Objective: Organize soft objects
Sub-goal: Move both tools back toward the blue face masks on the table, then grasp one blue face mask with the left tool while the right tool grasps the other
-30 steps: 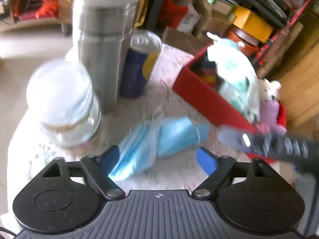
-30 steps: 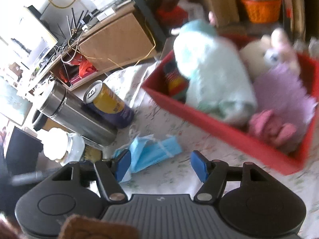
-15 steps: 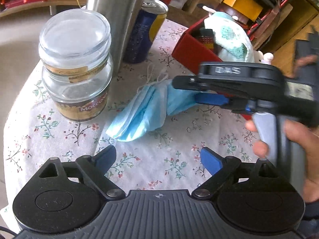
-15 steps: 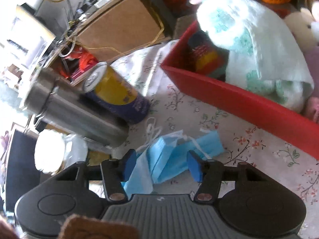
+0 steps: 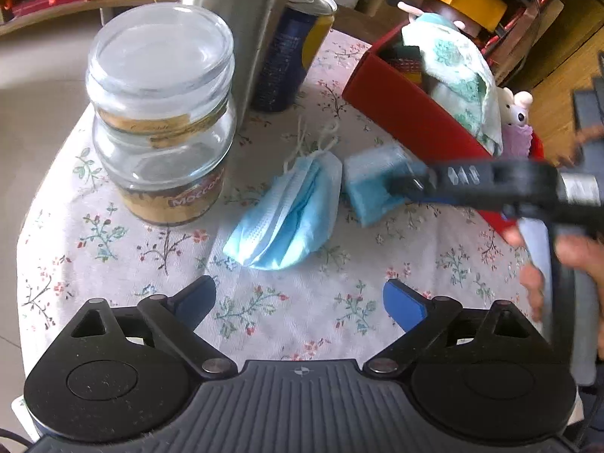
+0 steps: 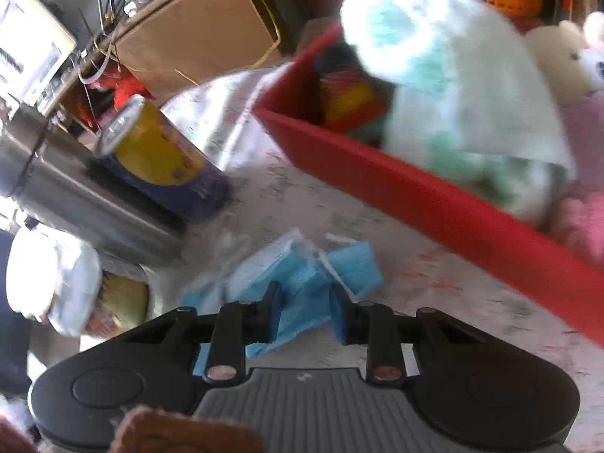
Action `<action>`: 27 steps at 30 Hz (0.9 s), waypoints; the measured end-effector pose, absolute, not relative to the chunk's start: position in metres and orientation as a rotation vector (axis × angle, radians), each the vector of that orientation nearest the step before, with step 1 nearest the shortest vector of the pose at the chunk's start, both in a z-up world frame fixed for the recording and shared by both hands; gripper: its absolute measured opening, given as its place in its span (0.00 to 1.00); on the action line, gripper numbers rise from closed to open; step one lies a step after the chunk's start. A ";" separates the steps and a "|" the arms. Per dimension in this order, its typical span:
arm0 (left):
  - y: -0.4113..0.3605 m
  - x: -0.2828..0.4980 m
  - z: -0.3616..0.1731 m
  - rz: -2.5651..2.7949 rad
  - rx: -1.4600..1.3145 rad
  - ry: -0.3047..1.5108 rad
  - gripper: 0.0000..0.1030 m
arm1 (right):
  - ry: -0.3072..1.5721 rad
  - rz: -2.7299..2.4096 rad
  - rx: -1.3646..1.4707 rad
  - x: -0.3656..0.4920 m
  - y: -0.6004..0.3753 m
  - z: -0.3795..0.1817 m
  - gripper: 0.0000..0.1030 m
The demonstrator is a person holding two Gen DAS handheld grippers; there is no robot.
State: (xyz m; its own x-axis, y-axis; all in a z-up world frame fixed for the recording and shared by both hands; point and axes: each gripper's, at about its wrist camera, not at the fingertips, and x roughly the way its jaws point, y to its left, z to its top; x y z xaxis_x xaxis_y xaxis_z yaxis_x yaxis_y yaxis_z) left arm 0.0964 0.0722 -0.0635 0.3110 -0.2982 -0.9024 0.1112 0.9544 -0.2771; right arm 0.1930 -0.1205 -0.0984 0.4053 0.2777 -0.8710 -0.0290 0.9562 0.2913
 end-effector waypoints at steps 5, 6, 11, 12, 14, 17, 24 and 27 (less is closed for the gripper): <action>0.042 0.112 -0.066 -0.291 -0.112 1.181 0.89 | 1.170 0.133 0.159 0.173 -0.142 -0.098 0.00; 0.034 0.115 -0.067 -0.296 -0.067 1.160 0.89 | 1.167 0.133 0.185 0.168 -0.148 -0.096 0.01; 0.019 0.130 -0.083 -0.179 0.062 1.142 0.89 | 1.118 0.163 0.242 0.147 -0.171 -0.076 0.16; 0.019 0.132 -0.089 -0.178 0.062 1.172 0.87 | 1.116 0.170 0.245 0.144 -0.174 -0.074 0.19; 0.018 0.134 -0.099 -0.161 0.079 1.211 0.83 | 1.115 0.178 0.264 0.139 -0.181 -0.073 0.21; 0.017 0.134 -0.103 -0.143 0.117 1.182 0.81 | 1.138 0.176 0.313 0.141 -0.187 -0.071 0.28; 0.010 0.127 -0.094 -0.183 0.081 1.169 0.26 | 1.127 0.186 0.363 0.140 -0.187 -0.062 0.36; 0.005 0.109 -0.093 -0.251 0.118 1.202 0.13 | 1.120 0.180 0.363 0.141 -0.185 -0.061 0.37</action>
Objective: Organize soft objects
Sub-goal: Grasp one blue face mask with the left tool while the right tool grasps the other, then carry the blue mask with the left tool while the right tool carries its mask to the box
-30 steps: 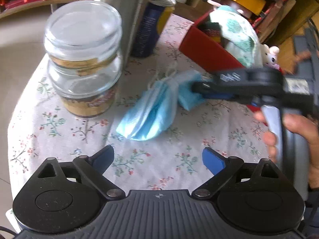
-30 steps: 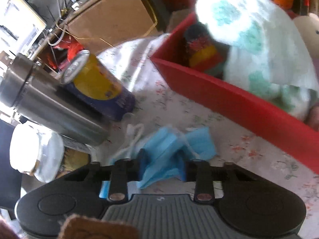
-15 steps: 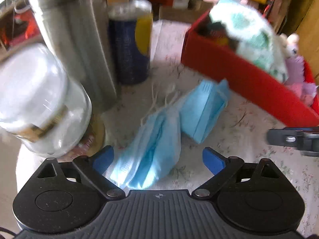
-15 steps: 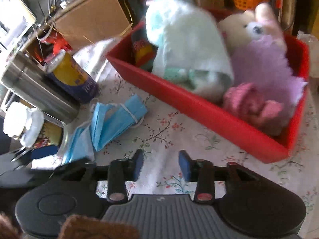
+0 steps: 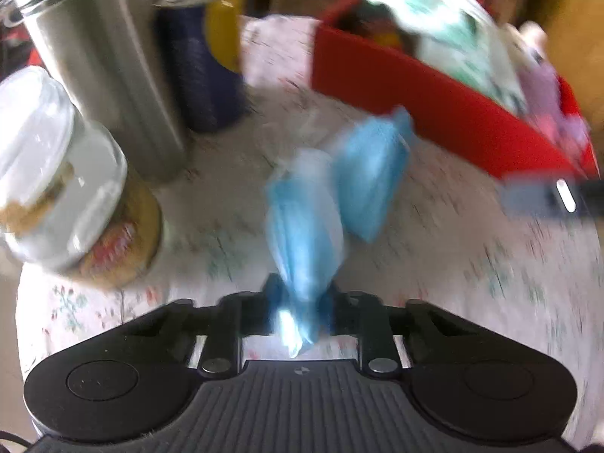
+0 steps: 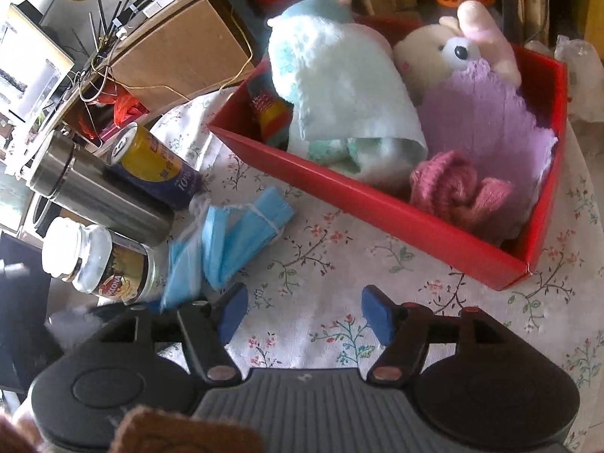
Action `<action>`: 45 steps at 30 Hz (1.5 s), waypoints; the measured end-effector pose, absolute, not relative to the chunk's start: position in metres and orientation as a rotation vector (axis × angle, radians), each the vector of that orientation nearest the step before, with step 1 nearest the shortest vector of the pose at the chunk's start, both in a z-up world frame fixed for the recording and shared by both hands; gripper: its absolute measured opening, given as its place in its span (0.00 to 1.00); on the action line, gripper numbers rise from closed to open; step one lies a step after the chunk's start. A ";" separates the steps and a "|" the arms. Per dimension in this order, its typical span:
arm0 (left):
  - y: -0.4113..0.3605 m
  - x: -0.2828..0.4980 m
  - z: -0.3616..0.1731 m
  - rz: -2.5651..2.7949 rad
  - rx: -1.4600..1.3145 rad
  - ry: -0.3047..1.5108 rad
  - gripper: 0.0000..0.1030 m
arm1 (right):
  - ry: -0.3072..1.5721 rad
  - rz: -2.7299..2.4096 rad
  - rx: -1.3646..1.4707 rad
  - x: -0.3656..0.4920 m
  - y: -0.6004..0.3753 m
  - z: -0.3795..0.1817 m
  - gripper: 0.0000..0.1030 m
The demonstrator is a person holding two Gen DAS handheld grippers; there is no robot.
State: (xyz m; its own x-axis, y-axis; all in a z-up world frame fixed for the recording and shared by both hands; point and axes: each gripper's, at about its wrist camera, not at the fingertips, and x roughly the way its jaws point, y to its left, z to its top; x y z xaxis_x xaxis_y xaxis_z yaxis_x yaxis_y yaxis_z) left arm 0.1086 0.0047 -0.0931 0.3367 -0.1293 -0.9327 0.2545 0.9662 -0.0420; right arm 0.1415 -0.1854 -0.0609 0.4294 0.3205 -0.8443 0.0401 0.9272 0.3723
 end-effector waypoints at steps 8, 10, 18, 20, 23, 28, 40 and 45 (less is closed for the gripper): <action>0.038 0.054 -0.076 -0.384 -0.097 1.251 0.14 | 1.134 0.209 0.472 0.157 -0.166 -0.069 0.38; 0.041 0.051 -0.075 -0.393 -0.116 1.248 0.14 | 1.139 0.189 0.488 0.166 -0.157 -0.074 0.38; 0.043 0.052 -0.070 -0.446 -0.116 1.230 0.20 | 1.130 0.165 0.479 0.192 -0.115 -0.095 0.39; 0.040 0.052 -0.073 -0.459 -0.110 1.243 0.21 | 1.170 0.163 0.493 0.199 -0.105 -0.108 0.40; 0.035 0.053 -0.076 -0.471 -0.103 1.246 0.21 | 1.134 0.167 0.427 0.204 -0.089 -0.105 0.42; 0.031 0.056 -0.089 -0.438 -0.060 1.269 0.22 | 1.127 0.127 0.275 0.206 -0.077 -0.105 0.15; -0.005 0.062 -0.097 -0.385 0.074 1.220 0.31 | 1.085 0.200 0.237 0.143 -0.125 -0.079 0.00; -0.009 0.066 -0.101 -0.396 0.086 1.233 0.46 | 1.096 0.185 0.263 0.109 -0.161 -0.068 0.00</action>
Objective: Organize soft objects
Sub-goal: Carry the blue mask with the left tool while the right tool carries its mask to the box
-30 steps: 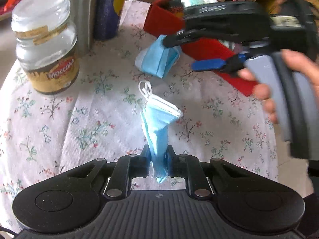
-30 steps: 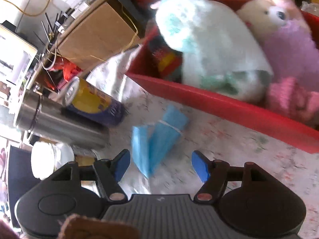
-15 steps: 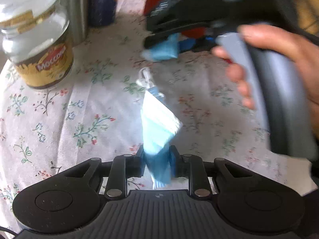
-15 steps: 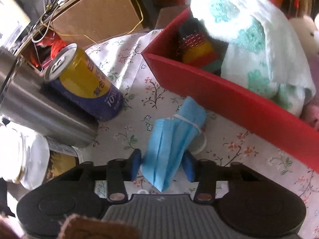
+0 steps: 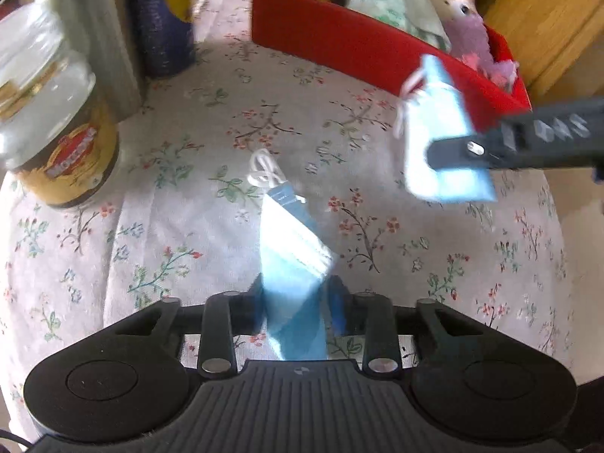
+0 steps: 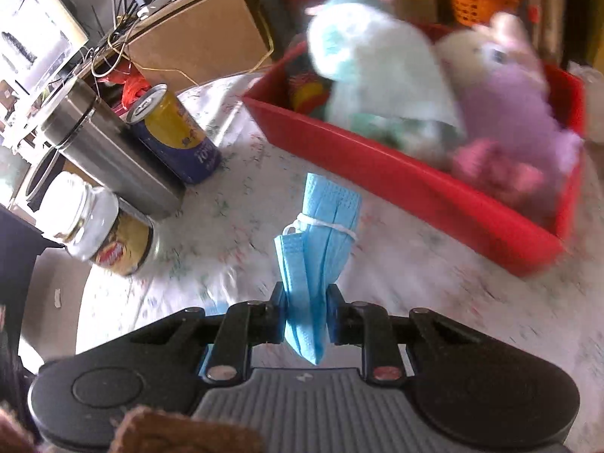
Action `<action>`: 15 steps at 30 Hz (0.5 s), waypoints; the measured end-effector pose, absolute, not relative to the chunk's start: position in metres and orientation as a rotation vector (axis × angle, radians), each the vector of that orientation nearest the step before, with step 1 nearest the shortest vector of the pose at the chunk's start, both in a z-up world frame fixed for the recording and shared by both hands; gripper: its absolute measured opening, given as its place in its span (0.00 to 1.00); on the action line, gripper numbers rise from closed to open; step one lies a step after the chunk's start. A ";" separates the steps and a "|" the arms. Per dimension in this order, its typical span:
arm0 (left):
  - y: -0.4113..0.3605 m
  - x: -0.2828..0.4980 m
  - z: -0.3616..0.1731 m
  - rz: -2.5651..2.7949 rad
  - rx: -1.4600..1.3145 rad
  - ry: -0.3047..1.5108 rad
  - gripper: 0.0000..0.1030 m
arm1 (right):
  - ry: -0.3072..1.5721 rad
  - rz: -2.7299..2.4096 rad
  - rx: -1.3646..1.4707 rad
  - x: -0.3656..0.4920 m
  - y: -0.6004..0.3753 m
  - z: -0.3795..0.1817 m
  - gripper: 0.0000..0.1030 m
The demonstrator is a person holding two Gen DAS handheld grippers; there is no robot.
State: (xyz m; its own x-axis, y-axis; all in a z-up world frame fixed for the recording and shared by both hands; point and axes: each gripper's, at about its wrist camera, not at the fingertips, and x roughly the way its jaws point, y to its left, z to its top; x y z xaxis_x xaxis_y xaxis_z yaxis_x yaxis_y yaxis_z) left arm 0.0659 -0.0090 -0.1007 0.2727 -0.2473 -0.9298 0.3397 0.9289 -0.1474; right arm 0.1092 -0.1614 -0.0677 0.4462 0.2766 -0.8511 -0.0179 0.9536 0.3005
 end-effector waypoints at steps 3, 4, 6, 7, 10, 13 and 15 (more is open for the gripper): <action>-0.022 0.065 -0.108 -0.363 0.091 1.235 0.82 | 1.098 0.168 0.246 0.093 -0.175 -0.066 0.00; -0.027 0.063 -0.109 -0.362 0.132 1.221 0.85 | 1.099 0.164 0.241 0.088 -0.179 -0.066 0.00; -0.039 0.060 -0.113 -0.363 0.212 1.210 0.93 | 1.108 0.158 0.255 0.081 -0.186 -0.071 0.00; -0.043 0.060 -0.116 -0.362 0.229 1.212 0.95 | 1.111 0.155 0.263 0.078 -0.191 -0.074 0.00; -0.048 0.057 -0.117 -0.342 0.240 1.197 0.89 | 1.133 0.145 0.272 0.074 -0.201 -0.084 0.00; -0.041 0.055 -0.106 -0.316 0.200 1.161 0.51 | 1.148 0.148 0.263 0.074 -0.205 -0.090 0.00; -0.034 0.059 -0.100 -0.301 0.147 1.170 0.22 | 1.150 0.157 0.255 0.075 -0.205 -0.091 0.00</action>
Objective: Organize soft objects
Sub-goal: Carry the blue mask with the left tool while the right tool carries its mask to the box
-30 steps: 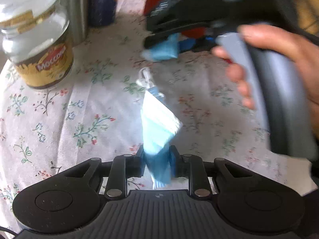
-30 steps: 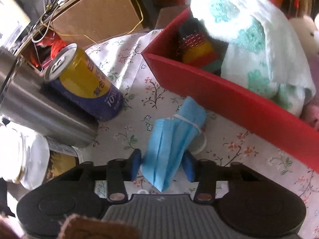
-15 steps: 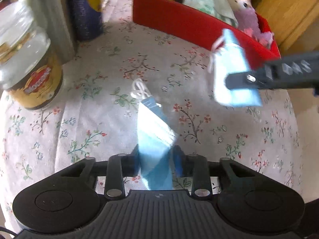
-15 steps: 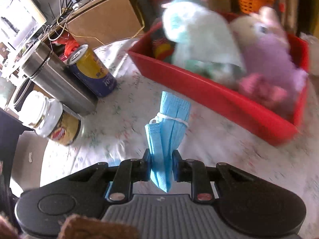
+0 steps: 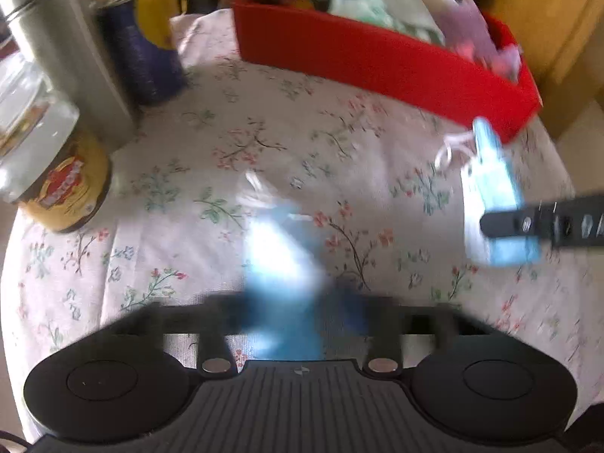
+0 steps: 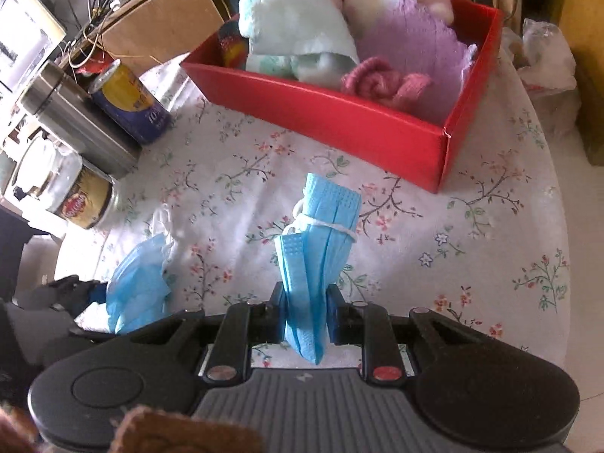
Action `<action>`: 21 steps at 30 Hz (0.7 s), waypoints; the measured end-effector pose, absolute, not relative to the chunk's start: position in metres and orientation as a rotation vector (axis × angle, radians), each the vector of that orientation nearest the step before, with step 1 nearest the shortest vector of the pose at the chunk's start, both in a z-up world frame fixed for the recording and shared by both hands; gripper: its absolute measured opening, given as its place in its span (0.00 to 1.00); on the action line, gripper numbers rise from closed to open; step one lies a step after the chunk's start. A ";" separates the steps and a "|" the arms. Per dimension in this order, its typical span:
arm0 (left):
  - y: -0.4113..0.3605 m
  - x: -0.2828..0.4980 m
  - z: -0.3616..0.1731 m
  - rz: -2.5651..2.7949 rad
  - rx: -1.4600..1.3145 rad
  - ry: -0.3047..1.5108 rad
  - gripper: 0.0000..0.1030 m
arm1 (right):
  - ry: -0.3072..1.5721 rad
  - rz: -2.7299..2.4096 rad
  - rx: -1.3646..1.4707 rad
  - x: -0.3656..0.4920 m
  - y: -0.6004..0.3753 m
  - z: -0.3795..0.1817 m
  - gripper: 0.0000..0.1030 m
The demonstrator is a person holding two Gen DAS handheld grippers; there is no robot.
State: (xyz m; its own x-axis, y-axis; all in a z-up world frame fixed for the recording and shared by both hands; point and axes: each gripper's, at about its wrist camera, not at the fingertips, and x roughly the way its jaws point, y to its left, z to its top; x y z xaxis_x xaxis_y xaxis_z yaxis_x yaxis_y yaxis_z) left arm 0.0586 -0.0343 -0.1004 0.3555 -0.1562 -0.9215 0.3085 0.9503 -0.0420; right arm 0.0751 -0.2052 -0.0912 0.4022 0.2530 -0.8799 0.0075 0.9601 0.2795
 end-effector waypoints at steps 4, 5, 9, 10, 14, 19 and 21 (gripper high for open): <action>-0.031 0.059 -0.098 -0.319 0.084 1.194 0.18 | 1.141 0.184 0.237 0.077 -0.198 -0.089 0.00; -0.033 0.058 -0.096 -0.331 0.085 1.193 0.18 | 1.136 0.194 0.239 0.076 -0.197 -0.087 0.00; -0.039 0.054 -0.087 -0.359 0.085 1.167 0.18 | 1.116 0.214 0.238 0.074 -0.193 -0.080 0.00; -0.040 0.054 -0.083 -0.362 0.077 1.158 0.18 | 1.112 0.214 0.241 0.073 -0.194 -0.079 0.00; -0.043 0.055 -0.071 -0.368 0.065 1.123 0.18 | 1.090 0.199 0.246 0.072 -0.201 -0.073 0.00; -0.055 0.058 -0.049 -0.388 0.065 1.049 0.19 | 1.025 0.182 0.248 0.071 -0.206 -0.054 0.00; -0.060 0.060 -0.038 -0.394 0.070 1.009 0.19 | 0.992 0.180 0.248 0.071 -0.209 -0.044 0.00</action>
State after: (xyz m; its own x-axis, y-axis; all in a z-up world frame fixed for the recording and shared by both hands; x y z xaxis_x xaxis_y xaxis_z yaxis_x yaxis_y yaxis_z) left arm 0.0598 -0.0597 -0.0378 0.4688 -0.2891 -0.8347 0.3526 0.9276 -0.1232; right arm 0.0707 -0.2086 -0.0439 0.5359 0.2622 -0.8025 -0.0373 0.9570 0.2878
